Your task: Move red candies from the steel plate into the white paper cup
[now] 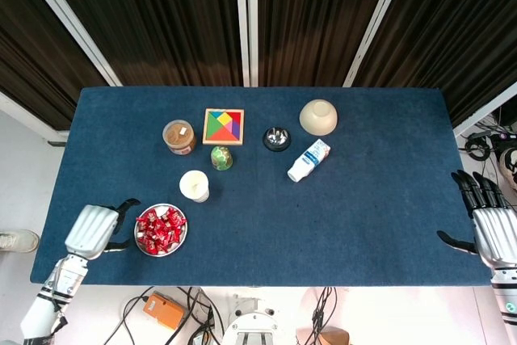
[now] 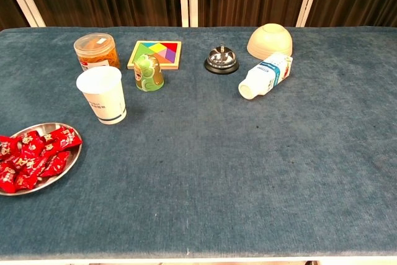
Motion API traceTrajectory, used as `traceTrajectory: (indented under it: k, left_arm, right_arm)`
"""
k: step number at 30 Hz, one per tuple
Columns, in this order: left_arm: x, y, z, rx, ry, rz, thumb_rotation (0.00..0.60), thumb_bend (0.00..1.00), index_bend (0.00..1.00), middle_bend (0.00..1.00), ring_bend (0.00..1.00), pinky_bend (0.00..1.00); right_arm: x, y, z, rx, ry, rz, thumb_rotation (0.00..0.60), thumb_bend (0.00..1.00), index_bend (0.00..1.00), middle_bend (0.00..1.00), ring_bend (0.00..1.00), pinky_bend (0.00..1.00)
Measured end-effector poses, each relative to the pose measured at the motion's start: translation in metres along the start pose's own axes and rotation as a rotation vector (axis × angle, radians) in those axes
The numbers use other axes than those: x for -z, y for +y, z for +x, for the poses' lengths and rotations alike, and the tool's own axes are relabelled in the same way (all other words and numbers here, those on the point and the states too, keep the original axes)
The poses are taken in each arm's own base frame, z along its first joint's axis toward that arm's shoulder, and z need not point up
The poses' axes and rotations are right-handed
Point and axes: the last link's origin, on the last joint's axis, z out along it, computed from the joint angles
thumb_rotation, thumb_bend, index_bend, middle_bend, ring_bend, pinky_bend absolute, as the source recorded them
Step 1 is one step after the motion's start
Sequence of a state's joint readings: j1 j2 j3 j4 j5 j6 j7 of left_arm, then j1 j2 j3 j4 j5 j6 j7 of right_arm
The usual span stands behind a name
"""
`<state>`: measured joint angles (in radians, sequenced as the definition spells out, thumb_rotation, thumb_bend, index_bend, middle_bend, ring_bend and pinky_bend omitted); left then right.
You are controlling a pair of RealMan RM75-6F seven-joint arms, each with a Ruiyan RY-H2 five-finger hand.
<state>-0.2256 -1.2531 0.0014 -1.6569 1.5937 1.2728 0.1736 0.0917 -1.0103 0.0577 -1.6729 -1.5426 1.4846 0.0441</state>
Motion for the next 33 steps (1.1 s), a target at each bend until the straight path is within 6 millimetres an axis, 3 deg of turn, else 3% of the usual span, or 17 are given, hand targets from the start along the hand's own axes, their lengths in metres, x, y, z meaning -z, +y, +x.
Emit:
traceTrajectory:
  k: [4, 13, 33]
  left_arm:
    - [-0.013, 0.022, -0.013, -0.006, -0.039, -0.052, 0.6, 0.06, 0.34, 0.86, 0.8, 0.81]
    - [-0.021, 0.039, -0.031, 0.016, -0.106, -0.023, 0.6, 0.17, 0.39, 0.89, 0.83, 0.83]
    - [-0.022, 0.039, -0.047, -0.014, -0.168, 0.053, 0.6, 0.25, 0.43, 0.89, 0.83, 0.83]
  right_arm:
    - [0.001, 0.001, -0.001, 0.001, -0.007, -0.004, 0.6, 0.2, 0.0, 0.12, 0.0, 0.12]
    - [-0.001, 0.002, -0.007, -0.005, -0.028, -0.012, 0.6, 0.2, 0.0, 0.12, 0.0, 0.12]
    - [-0.005, 0.007, -0.013, -0.015, -0.048, -0.02, 0.6, 0.2, 0.0, 0.12, 0.02, 0.12]
